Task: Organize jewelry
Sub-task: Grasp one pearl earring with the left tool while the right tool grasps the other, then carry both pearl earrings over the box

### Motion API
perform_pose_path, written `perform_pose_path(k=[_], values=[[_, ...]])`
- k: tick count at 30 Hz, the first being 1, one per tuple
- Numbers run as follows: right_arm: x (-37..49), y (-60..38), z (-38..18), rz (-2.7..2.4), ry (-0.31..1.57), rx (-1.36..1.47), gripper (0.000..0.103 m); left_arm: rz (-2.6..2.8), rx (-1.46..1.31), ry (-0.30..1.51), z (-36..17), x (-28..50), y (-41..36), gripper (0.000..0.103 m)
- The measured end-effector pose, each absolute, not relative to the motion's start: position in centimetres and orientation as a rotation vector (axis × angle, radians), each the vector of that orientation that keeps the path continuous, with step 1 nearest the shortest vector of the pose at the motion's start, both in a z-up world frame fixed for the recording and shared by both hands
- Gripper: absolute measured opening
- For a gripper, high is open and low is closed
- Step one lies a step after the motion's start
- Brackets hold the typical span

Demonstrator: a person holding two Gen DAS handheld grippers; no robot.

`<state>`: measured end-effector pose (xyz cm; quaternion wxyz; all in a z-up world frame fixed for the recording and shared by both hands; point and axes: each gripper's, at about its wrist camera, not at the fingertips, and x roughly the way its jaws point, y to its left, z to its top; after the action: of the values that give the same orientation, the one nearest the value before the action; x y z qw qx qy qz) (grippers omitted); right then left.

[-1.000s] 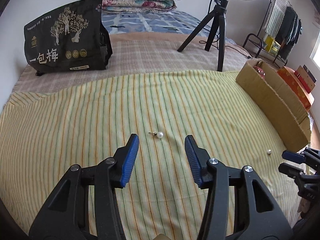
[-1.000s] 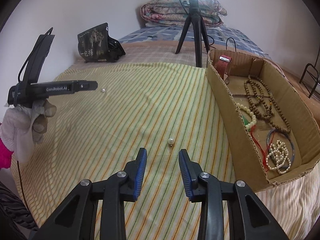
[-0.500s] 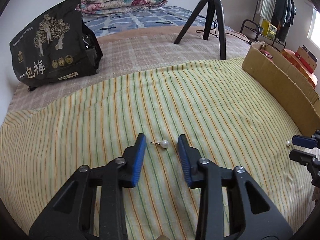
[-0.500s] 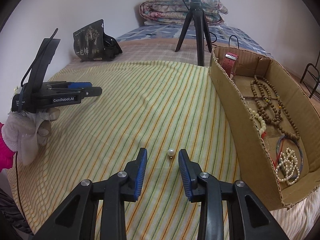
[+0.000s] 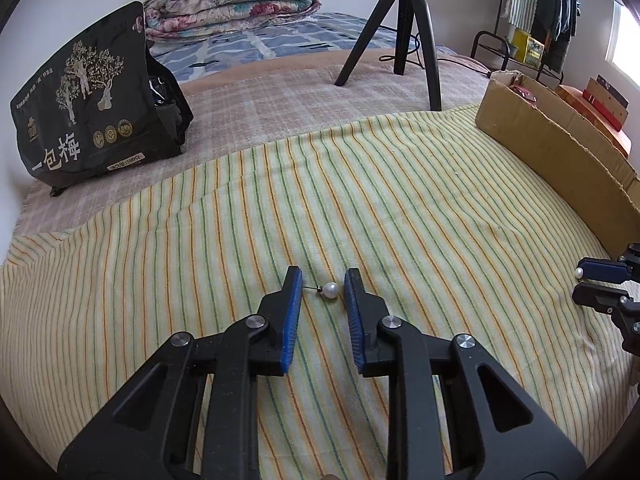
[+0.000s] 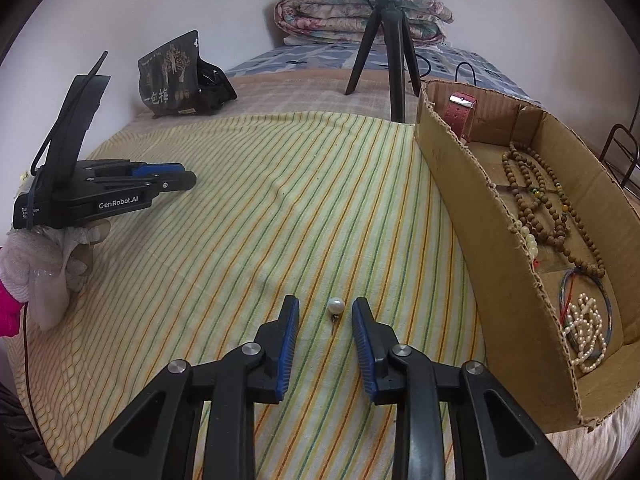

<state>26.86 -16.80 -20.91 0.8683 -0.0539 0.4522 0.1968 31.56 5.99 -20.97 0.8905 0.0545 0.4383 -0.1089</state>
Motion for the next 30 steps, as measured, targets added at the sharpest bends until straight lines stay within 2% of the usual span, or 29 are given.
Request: perform_pose_path(k=[7, 11, 20, 30], values=[[27.4, -16.9, -21.0, 0.409, 0.956, -0.109, 0.018, -0.226, 0.116, 0.908, -21.0, 31.5, 6.0, 0.018], [27.5, -16.7, -21.0, 0.408, 0.959, -0.135, 0.007, -0.230, 0.105, 0.910, -21.0, 31.5, 6.0, 0.018], [26.7, -16.7, -19.8, 0.425, 0.939, -0.122, 0.006, -0.221, 0.091, 0.907, -19.9, 31.0, 6.4, 0.017], [24.5, -17.2, -16.3, 0.449, 0.889, -0.128, 0.006, -0.239, 0.081, 0.860, -16.2, 29.4, 5.8, 0.017]])
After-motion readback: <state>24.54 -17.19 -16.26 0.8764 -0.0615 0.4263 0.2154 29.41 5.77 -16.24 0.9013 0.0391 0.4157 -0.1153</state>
